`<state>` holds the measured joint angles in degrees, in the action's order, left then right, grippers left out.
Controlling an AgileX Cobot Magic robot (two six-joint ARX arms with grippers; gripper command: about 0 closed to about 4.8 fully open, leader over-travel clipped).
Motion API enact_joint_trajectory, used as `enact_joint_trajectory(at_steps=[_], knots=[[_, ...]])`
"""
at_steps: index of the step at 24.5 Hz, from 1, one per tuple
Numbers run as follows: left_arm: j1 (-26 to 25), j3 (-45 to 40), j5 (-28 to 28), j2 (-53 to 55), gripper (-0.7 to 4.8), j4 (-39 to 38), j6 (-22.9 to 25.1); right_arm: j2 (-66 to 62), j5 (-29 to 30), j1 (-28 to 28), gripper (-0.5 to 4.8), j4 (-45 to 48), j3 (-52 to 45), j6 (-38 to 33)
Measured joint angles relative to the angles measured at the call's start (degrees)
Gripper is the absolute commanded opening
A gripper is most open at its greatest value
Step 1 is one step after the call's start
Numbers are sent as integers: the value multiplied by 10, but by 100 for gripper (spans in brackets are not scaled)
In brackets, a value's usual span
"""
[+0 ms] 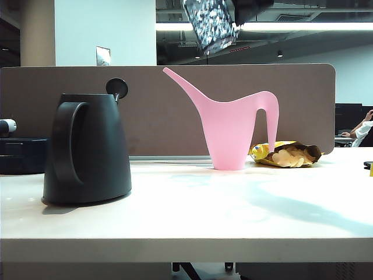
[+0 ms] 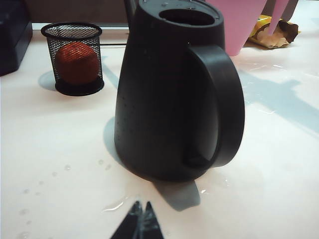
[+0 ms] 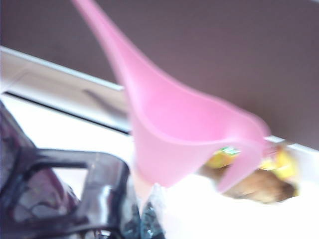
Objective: Pour the water from the cup into the kettle.
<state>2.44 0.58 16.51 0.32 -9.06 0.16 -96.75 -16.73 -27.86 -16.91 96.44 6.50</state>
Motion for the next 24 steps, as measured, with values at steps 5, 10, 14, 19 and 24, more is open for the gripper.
enact_joint_trajectory(at_steps=[5, 10, 14, 19, 24], knots=[[0, 0, 0, 0, -5, 0, 0, 10, 30, 10, -9, 65, -85, -43], [0, 0, 0, 0, -5, 0, 0, 16, 64, 37, -9, 205, -225, -97], [0, 0, 0, 0, -5, 3, 0, 16, 79, 59, -9, 338, -324, -164], [0, 0, 0, 0, -5, 12, 0, 13, 78, 68, -8, 458, -419, -183], [0, 0, 0, 0, -5, 15, 0, -29, 78, 70, -8, 562, -468, -188]])
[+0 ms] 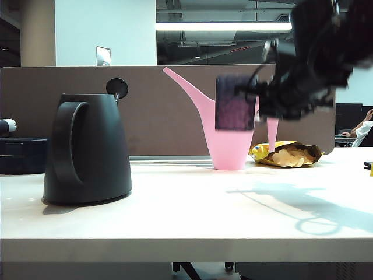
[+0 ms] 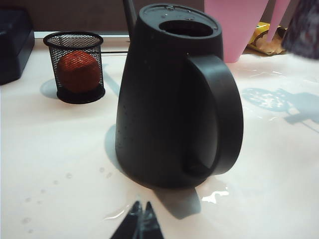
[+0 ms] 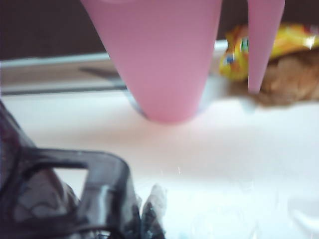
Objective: Pour the water from the cup into the kettle.
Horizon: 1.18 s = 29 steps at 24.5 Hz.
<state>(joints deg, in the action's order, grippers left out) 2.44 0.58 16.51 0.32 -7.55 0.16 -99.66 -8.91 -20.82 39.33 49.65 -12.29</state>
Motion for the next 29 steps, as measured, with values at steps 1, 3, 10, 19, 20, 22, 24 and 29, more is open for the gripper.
enact_joint_trajectory(at_steps=[1, 3, 10, 19, 20, 22, 24, 29], knots=[[0, 0, 0, 0, -5, 0, 0, -11, 0, 0, -8, 5, -4, -4], [0, 0, 0, 0, -5, 0, 0, -31, 0, 0, -8, 15, -6, -14], [0, 0, 0, 0, -5, 0, 0, -97, -1, 5, -8, 85, -5, -23], [0, 0, 0, 0, -5, 1, 0, -150, -3, 11, -9, 112, 1, -14], [0, 0, 0, 0, -5, 0, 0, -151, -3, 11, -9, 114, 1, -12], [0, 0, 0, 0, -5, 0, 0, -154, -11, 12, -9, 113, 0, -7], [0, 0, 0, 0, -5, 0, 0, -156, -16, 14, -9, 114, 0, 1], [0, 0, 0, 0, -5, 0, 0, -156, -19, 21, -8, 114, 0, 4]])
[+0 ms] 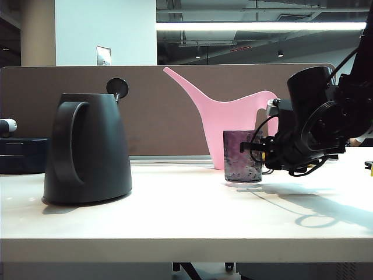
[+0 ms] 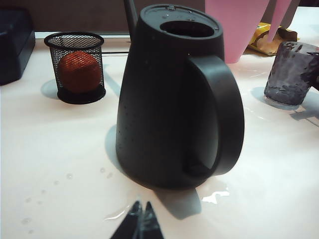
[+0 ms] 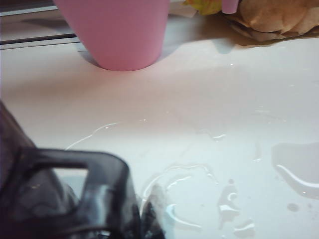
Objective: Pour the water from the cup into the kettle.
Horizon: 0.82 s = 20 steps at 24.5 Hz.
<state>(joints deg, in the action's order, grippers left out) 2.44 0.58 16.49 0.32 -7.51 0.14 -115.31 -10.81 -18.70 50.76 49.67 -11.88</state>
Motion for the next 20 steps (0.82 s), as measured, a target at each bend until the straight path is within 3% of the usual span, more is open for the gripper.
enact_joint_trajectory(at_steps=[11, 12, 14, 20], knots=[[0, 0, 0, 0, -5, 0, 0, -19, -7, 2, -4, 13, 1, 1], [0, 0, 0, 0, -5, 0, 0, -19, -7, 2, 12, 13, 1, 1], [0, 0, 0, 0, -5, 0, 0, -19, -6, 2, 127, 12, 0, 2], [0, 0, 0, 0, -5, 1, 0, 8, -6, 2, 128, 3, -10, 2]])
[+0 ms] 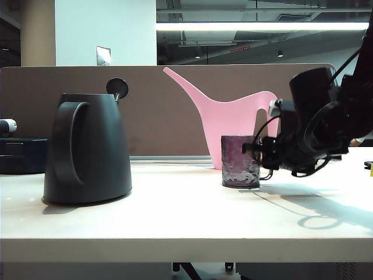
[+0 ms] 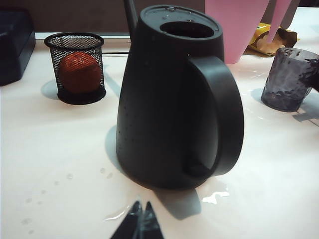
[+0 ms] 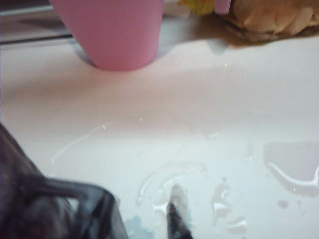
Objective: Pour the water from the cup into the kettle.
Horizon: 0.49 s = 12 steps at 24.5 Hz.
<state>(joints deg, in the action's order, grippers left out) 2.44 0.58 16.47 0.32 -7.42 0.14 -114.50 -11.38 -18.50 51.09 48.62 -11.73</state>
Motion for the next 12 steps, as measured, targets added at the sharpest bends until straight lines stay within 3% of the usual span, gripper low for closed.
enact_joint_trajectory(at_steps=[12], knots=[[0, 0, 0, 0, -5, 3, 0, 58, -1, 0, 127, -120, -9, -1]])
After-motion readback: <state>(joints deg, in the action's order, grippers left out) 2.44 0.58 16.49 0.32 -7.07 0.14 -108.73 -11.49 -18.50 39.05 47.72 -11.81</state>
